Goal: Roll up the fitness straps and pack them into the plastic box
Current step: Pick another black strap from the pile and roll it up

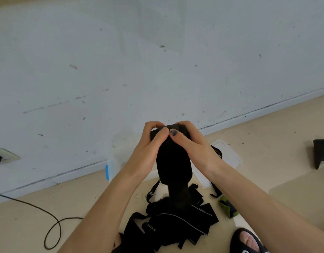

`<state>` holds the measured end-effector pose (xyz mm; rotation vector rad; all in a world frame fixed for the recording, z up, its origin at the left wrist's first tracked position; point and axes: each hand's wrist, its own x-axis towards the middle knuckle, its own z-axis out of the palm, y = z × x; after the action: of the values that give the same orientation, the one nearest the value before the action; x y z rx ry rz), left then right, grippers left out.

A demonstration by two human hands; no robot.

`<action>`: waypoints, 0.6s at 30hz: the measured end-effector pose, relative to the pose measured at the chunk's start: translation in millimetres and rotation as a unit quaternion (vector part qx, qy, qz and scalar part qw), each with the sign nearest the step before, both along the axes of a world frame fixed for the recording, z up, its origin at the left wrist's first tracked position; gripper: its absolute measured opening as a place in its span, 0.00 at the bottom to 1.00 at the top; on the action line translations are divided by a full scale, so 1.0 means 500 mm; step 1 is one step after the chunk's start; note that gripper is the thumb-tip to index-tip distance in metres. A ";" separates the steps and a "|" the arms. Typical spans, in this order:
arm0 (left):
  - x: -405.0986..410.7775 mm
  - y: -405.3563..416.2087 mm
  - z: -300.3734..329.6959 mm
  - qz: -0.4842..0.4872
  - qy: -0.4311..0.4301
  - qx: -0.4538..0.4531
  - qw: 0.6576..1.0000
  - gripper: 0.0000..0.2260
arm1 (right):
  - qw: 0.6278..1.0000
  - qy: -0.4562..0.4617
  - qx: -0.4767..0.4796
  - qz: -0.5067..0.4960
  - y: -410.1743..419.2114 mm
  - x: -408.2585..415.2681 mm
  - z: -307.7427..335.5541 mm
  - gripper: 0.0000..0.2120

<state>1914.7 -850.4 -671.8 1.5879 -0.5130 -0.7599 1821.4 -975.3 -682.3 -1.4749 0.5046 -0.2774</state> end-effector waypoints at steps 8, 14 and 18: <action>-0.002 -0.005 -0.001 0.025 0.031 -0.050 0.998 0.08 | 0.996 0.010 0.088 -0.016 0.001 0.009 -0.001 0.15; 0.022 0.004 0.007 0.070 0.019 -0.081 0.994 0.11 | 0.982 0.096 0.153 0.056 0.004 -0.007 -0.005 0.24; 0.044 0.016 0.001 0.104 -0.036 -0.072 0.991 0.14 | 0.979 0.125 0.132 0.088 0.021 -0.032 -0.016 0.22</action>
<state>1936.8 -842.3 -671.5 1.5098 -0.4362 -0.4986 1805.5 -964.9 -690.3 -1.2895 0.5839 0.1140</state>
